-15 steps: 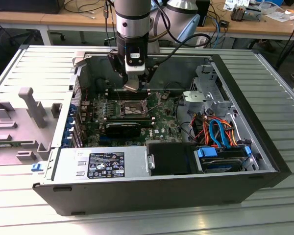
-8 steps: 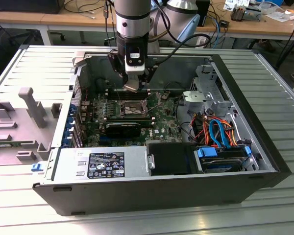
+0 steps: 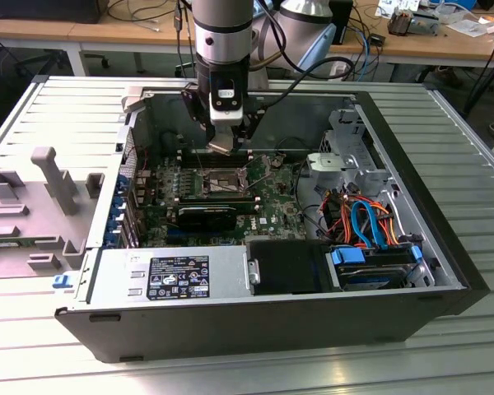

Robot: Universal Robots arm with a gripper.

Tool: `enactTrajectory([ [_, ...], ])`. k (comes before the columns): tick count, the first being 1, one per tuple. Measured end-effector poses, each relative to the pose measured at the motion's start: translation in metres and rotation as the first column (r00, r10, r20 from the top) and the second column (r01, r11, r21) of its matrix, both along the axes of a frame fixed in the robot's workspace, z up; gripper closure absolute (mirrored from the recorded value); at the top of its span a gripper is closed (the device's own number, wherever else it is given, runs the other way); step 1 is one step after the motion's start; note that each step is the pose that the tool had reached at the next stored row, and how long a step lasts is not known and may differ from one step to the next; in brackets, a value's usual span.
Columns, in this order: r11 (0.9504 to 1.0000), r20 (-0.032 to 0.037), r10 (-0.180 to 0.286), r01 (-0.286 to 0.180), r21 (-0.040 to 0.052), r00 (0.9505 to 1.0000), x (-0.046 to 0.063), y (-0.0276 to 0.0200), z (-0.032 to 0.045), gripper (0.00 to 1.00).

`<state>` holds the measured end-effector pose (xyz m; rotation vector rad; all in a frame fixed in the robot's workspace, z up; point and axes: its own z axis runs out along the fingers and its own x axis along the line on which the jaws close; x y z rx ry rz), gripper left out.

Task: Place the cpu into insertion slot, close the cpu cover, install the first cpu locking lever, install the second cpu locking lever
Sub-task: 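Place the cpu into insertion slot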

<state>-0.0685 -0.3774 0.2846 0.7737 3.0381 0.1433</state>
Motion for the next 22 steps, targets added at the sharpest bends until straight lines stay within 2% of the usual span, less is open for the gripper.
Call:
enactTrajectory([
  [22,0.9998,0.0,-0.021,0.021,0.0001,0.9998,0.0,0.0,0.0,0.45],
])
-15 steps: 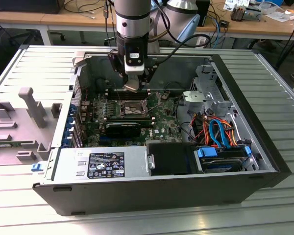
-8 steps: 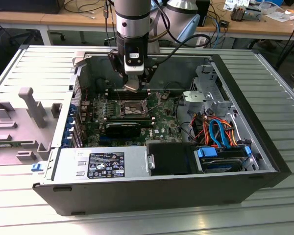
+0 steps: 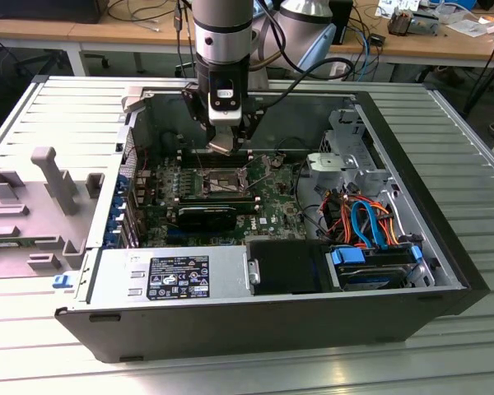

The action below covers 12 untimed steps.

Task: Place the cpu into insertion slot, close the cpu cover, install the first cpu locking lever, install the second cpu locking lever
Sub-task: 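Place the cpu into insertion slot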

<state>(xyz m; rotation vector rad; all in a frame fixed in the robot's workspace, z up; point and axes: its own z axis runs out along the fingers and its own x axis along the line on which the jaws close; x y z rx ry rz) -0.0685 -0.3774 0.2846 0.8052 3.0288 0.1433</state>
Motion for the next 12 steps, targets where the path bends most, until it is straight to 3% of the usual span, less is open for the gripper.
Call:
enactTrajectory([
  [12,0.9999,0.0,-0.012,0.012,0.0,0.9999,0.0,0.0,0.0,0.45],
])
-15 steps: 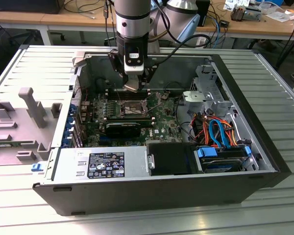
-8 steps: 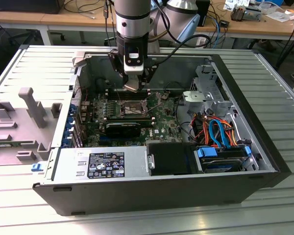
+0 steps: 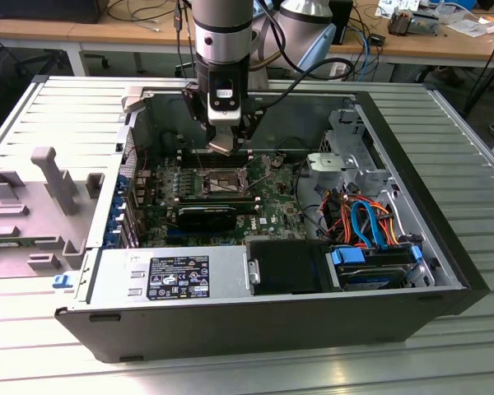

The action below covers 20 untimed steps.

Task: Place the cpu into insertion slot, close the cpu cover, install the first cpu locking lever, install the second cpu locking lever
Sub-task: 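Place the cpu into insertion slot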

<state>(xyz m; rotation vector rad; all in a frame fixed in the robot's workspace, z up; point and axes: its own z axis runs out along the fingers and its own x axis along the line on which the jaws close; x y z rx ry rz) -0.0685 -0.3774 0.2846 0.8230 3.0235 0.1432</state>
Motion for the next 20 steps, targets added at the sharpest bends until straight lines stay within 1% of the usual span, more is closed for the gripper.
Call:
enactTrajectory([
  [20,0.9999,0.0,-0.016,0.016,0.0,0.9999,0.0,0.0,0.0,0.45],
])
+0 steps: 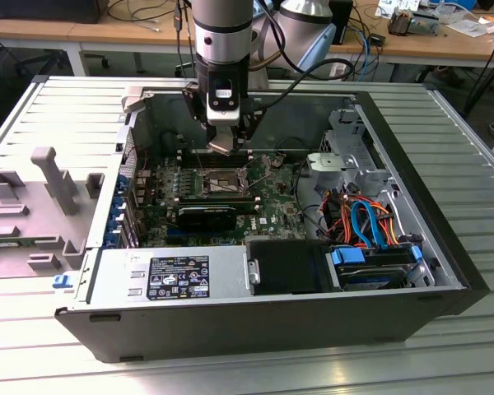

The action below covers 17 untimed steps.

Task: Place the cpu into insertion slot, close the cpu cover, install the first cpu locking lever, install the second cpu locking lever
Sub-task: 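Place the cpu into insertion slot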

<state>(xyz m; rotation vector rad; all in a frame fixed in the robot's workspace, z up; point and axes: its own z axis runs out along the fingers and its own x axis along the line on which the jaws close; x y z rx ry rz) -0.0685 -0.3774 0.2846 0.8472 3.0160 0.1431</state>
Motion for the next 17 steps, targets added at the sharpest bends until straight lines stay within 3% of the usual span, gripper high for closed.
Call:
enactTrajectory([
  [17,0.9999,0.0,-0.016,0.016,0.0,0.9999,0.0,0.0,0.0,0.45],
])
